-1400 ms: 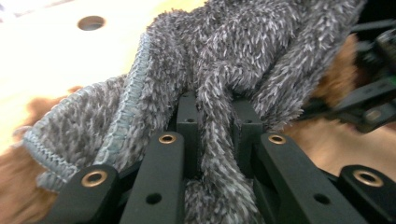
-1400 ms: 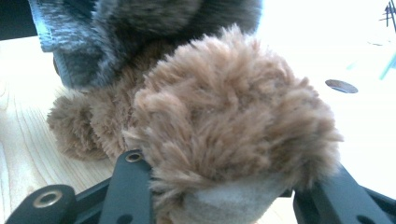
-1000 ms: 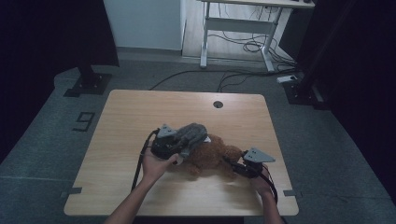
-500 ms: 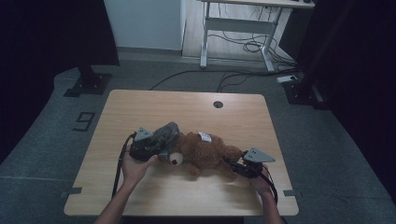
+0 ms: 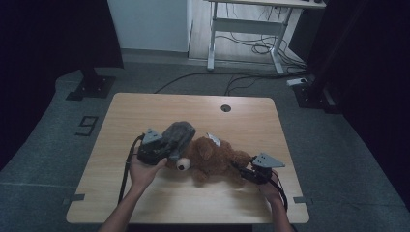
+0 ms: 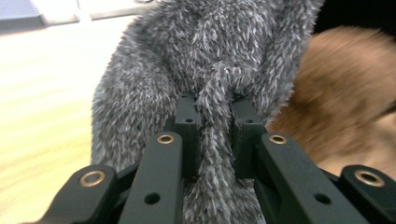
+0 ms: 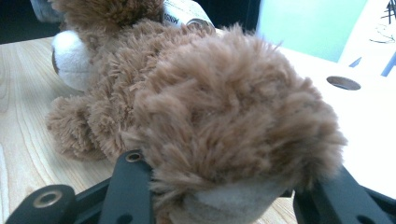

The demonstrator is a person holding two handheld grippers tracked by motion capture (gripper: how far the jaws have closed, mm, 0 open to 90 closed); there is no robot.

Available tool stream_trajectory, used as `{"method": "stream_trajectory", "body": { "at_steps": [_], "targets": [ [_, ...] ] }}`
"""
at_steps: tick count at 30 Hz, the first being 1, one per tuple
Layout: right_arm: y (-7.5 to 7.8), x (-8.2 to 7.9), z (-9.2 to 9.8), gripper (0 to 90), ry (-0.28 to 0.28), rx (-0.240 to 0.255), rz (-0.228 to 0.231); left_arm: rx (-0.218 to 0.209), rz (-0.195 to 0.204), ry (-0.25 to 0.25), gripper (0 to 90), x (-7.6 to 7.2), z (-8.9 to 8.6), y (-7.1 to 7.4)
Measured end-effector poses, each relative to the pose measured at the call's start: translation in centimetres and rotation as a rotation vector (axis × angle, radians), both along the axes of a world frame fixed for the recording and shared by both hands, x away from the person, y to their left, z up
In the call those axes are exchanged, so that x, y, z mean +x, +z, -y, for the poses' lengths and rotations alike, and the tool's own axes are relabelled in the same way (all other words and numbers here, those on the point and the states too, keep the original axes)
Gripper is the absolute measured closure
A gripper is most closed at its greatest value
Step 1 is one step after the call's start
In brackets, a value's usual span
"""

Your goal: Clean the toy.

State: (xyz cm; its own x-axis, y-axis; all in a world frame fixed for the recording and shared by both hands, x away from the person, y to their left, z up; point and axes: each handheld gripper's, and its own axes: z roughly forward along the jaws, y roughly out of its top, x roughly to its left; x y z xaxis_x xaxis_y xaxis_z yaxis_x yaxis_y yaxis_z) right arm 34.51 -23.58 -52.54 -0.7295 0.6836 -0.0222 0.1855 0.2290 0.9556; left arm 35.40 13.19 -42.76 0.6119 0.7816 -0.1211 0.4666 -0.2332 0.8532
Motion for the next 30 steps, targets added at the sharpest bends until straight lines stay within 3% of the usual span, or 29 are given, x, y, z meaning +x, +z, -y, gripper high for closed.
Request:
{"method": "stream_trajectory", "body": {
  "at_steps": [6,9,11,15,19,21,23,27,30],
  "targets": [
    [0.0,0.0,0.0,55.2,0.002,0.0,0.0,0.003,0.039,-0.104,76.3,0.0,6.2,2.4],
    [0.0,0.0,0.0,55.2,0.003,0.0,-0.001,0.033,0.064,-0.163,76.2,-0.4,9.8,3.2],
    [0.0,0.0,0.0,55.2,0.004,-0.001,-0.001,0.062,0.07,-0.196,76.2,-0.6,12.1,3.2],
    [0.0,-0.1,0.1,55.1,0.003,-0.003,0.001,0.128,0.023,-0.233,75.8,-0.3,15.2,1.5],
    [0.1,-0.1,0.1,55.0,0.003,-0.003,0.002,0.169,-0.027,-0.22,75.9,0.5,15.6,-1.0],
    [0.1,-0.1,0.1,55.0,0.002,-0.004,0.004,0.151,-0.044,-0.212,76.1,0.8,14.9,-2.0],
    [0.0,0.0,0.0,55.0,0.004,-0.006,0.003,0.134,-0.044,-0.213,76.4,0.6,14.2,-2.2],
    [0.0,-0.1,0.1,55.0,0.006,-0.005,0.005,0.14,-0.03,-0.203,76.4,-0.1,12.5,-1.9],
    [0.0,-0.1,0.1,55.0,0.004,-0.002,0.007,0.146,-0.013,-0.168,76.2,-0.4,10.9,-1.6]
  ]
}}
